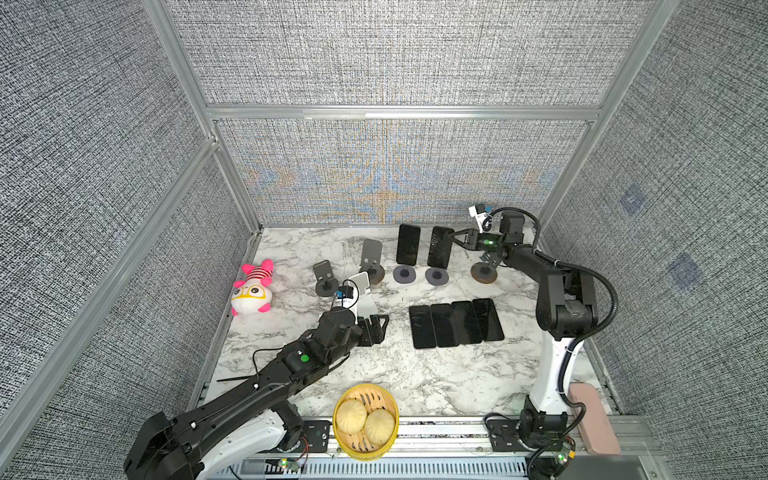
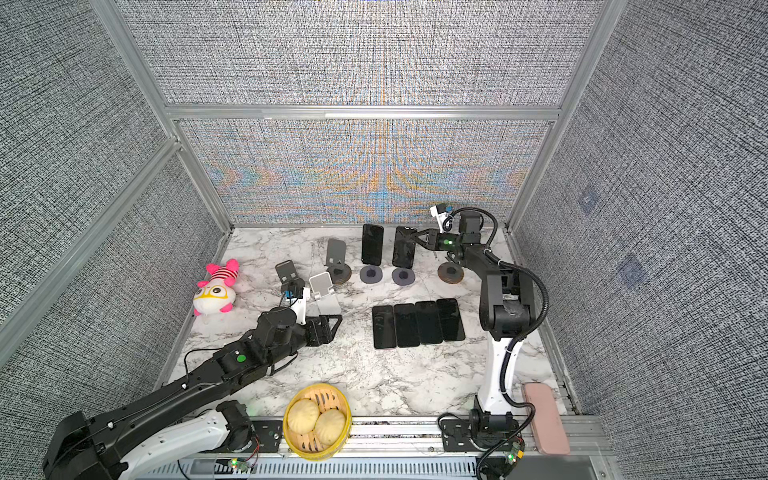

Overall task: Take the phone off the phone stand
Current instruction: 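Grasp the black phone and lift it off its stand with the right gripper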

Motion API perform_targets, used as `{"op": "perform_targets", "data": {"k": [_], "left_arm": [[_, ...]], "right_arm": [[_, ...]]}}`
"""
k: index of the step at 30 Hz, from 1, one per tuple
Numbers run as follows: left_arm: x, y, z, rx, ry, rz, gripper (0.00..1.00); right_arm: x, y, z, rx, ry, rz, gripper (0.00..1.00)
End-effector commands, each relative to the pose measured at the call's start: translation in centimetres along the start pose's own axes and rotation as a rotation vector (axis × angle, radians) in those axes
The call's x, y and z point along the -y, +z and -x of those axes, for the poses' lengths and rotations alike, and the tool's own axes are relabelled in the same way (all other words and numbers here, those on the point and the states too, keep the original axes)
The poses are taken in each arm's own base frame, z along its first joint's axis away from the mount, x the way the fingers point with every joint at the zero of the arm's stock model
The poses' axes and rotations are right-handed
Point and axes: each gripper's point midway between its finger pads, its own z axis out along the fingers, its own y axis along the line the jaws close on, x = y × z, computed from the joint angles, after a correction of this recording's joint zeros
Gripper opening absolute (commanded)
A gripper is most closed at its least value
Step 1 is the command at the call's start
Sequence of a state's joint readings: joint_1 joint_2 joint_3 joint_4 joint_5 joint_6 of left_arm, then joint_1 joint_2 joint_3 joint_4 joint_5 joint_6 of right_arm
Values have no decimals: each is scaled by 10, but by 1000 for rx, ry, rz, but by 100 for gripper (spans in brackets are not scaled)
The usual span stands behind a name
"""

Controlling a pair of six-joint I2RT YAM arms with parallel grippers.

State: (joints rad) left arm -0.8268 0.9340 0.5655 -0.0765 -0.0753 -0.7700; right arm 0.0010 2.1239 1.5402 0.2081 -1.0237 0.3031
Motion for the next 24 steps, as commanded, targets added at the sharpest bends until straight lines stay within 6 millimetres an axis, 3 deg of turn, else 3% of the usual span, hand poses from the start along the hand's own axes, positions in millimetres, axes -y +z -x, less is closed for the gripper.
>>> {"op": "perform_targets", "data": {"k": [1, 9, 18, 21, 24], "left_arm": [[4, 0, 6, 19, 11, -12, 84], [2, -1, 6, 24, 9, -5, 84], [3, 1, 9, 31, 22, 0, 84], [5, 3, 13, 34, 47, 5, 87], [10, 8, 18, 15, 94, 25, 98]], "right_arm": [[-4, -1, 8, 26, -33, 10, 21], [-9, -2, 9, 40, -52, 9, 9], [-34, -14, 23, 54, -81, 12, 5], [-44, -21, 23, 60, -85, 6, 4], [-52, -27, 16, 57, -68, -24, 4]]}}
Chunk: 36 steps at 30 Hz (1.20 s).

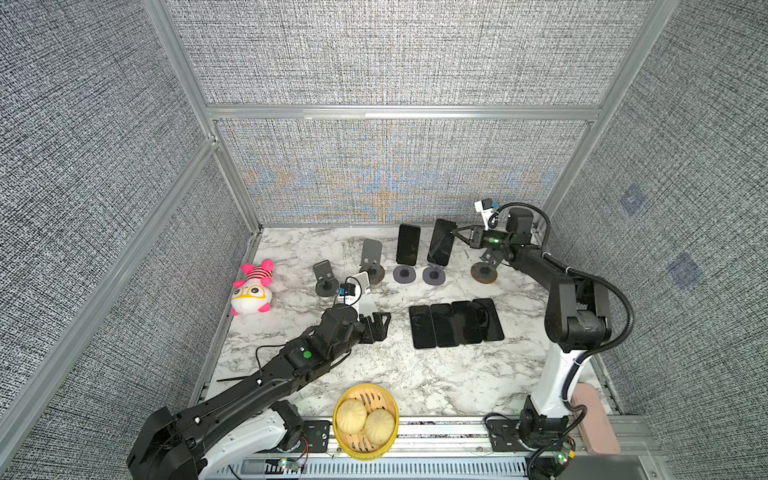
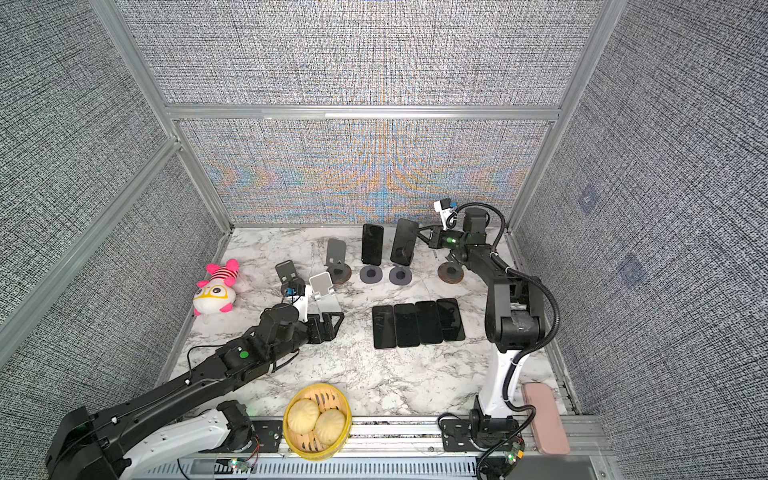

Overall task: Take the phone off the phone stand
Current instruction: 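Grasp the black phone and lift it off its stand with the right gripper, then carry the black phone to the left gripper and grasp it with the left gripper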

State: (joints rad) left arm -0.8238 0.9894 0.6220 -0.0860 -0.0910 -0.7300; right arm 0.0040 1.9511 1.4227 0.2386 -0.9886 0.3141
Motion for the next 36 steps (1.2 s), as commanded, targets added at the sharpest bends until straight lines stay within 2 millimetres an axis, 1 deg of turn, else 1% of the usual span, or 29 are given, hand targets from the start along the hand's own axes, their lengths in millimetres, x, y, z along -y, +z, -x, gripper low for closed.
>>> {"op": "perform_targets", "data": {"k": [1, 5, 7, 8, 11, 13, 16, 18, 20, 21, 25, 29, 36], "left_arm": [[10, 6, 10, 7, 117, -7, 99], [24, 22, 16, -24, 165, -24, 99], [33, 32, 18, -47, 185, -31, 99], [37, 37, 20, -56, 194, -33, 99], [51, 52, 20, -98, 231, -48, 99], [64, 63, 18, -125, 253, -74, 99], [77, 77, 11, -167, 270, -109, 99], [83, 84, 6, -193, 276, -122, 99], [87, 90, 0, -215, 279, -136, 99], [89, 93, -2, -225, 279, -144, 99], [91, 102, -9, -251, 271, -155, 99], [93, 107, -10, -260, 263, -156, 99], [93, 115, -15, -283, 246, -148, 99]], "right_arm": [[-12, -5, -3, -1, 4, -20, 4], [-28, -11, -24, -27, 40, -77, 3], [-37, -13, -41, -54, 72, -122, 3], [-44, -14, -47, -61, 74, -137, 3], [-59, -17, -73, -111, 116, -227, 2], [-69, -19, -88, -132, 151, -248, 2], [-85, -20, -104, -146, 177, -242, 1], [-96, -20, -109, -156, 176, -235, 1], [-106, -20, -109, -160, 170, -222, 1], [-105, -21, -122, -185, 190, -226, 1], [-115, -22, -127, -193, 201, -192, 0], [-122, -22, -129, -201, 194, -176, 0], [-132, -22, -126, -196, 182, -145, 0]]}}
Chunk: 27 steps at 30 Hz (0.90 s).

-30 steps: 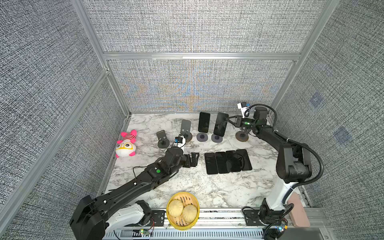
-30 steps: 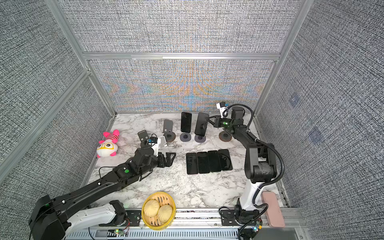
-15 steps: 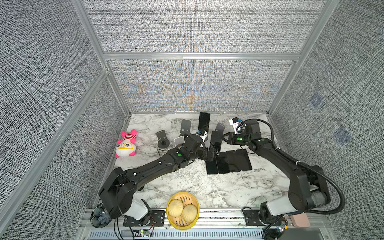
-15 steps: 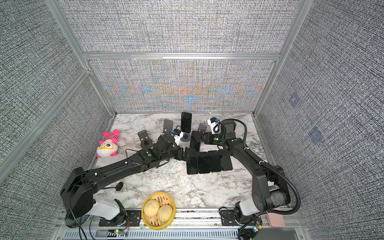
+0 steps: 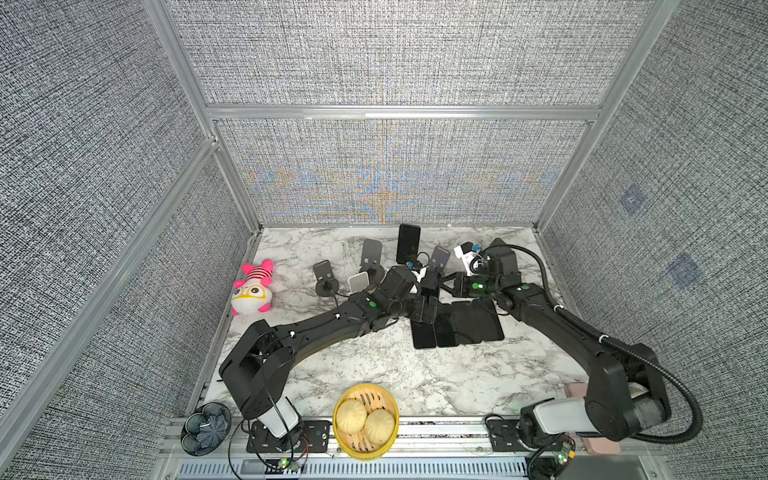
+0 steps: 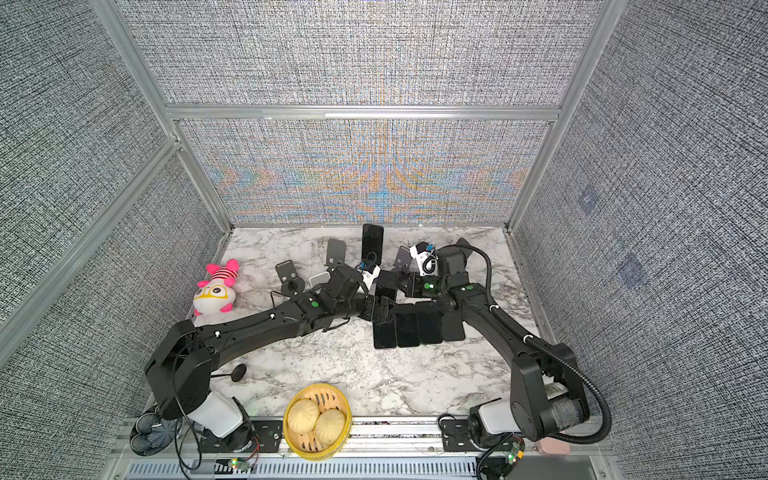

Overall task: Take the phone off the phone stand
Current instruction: 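Carry the black phone to the left gripper and grasp it with the left gripper, then move the black phone toward the laid phones with both grippers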

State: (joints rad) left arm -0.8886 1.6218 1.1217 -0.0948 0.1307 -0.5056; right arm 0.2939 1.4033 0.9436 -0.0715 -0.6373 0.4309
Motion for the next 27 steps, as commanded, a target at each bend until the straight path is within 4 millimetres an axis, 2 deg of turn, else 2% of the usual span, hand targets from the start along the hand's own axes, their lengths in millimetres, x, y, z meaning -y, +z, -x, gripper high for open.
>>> {"op": "perform_targets", "data": {"k": [1, 4, 18, 19, 23, 27], "left_arm": [[0, 2, -1, -10, -13, 2, 99], [-1, 3, 0, -10, -15, 5, 98], [-6, 6, -1, -20, -29, 40, 71], [-7, 7, -1, -24, -30, 43, 71], [-6, 9, -1, -31, -31, 39, 86], [-5, 11, -1, -35, -34, 36, 90]], "right_arm": [[-12, -2, 5, 12, -16, 42, 0], [-13, -2, 2, 5, -21, 43, 0], [-20, -4, -2, -2, -31, 58, 0], [-22, -4, -2, -3, -33, 61, 0], [-25, -4, -3, -4, -34, 64, 0], [-25, -3, -4, -5, -32, 60, 0]]}}
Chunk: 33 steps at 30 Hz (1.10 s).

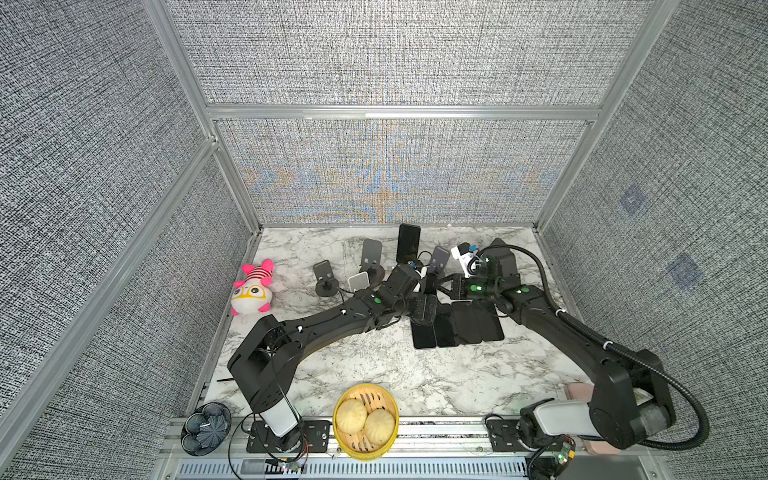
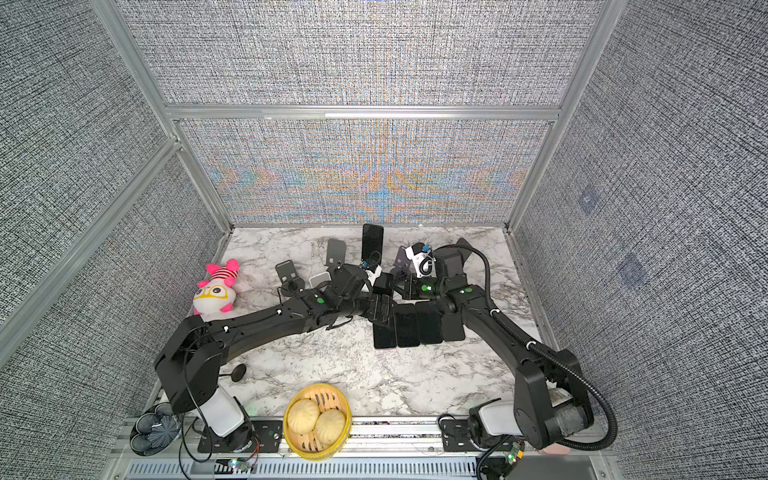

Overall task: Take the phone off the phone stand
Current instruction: 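Move the black phone toward the laid phones with both grippers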

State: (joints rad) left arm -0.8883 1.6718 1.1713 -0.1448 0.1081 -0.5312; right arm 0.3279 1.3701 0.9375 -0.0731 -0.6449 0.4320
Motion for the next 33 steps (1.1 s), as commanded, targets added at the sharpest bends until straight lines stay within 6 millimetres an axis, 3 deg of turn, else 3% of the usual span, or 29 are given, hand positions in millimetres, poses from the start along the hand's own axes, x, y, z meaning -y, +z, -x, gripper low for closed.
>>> {"op": "perform_targets", "data": {"k": [1, 4, 10, 16, 24, 28, 33], "left_arm": [[2, 1, 1, -1, -2, -9, 90], [0, 1, 1, -5, -6, 2, 87], [-1, 0, 1, -6, -12, 15, 70], [-1, 2, 0, -23, -15, 18, 62], [-11, -4, -14, -77, -78, 63, 53], [-23, -8, -27, -99, -132, 114, 47], [-56, -14, -51, -157, -237, 291, 38]], "right_arm": [[-7, -1, 2, 2, -2, 26, 0], [-8, 0, 2, 1, -1, 27, 0], [-9, 1, 1, -1, -1, 26, 0], [-11, 0, 1, -5, -1, 30, 0], [-9, 1, 1, -13, -6, 22, 38], [1, -2, 1, -13, -8, -37, 42], [21, -13, -7, -3, 5, -120, 42]]}}
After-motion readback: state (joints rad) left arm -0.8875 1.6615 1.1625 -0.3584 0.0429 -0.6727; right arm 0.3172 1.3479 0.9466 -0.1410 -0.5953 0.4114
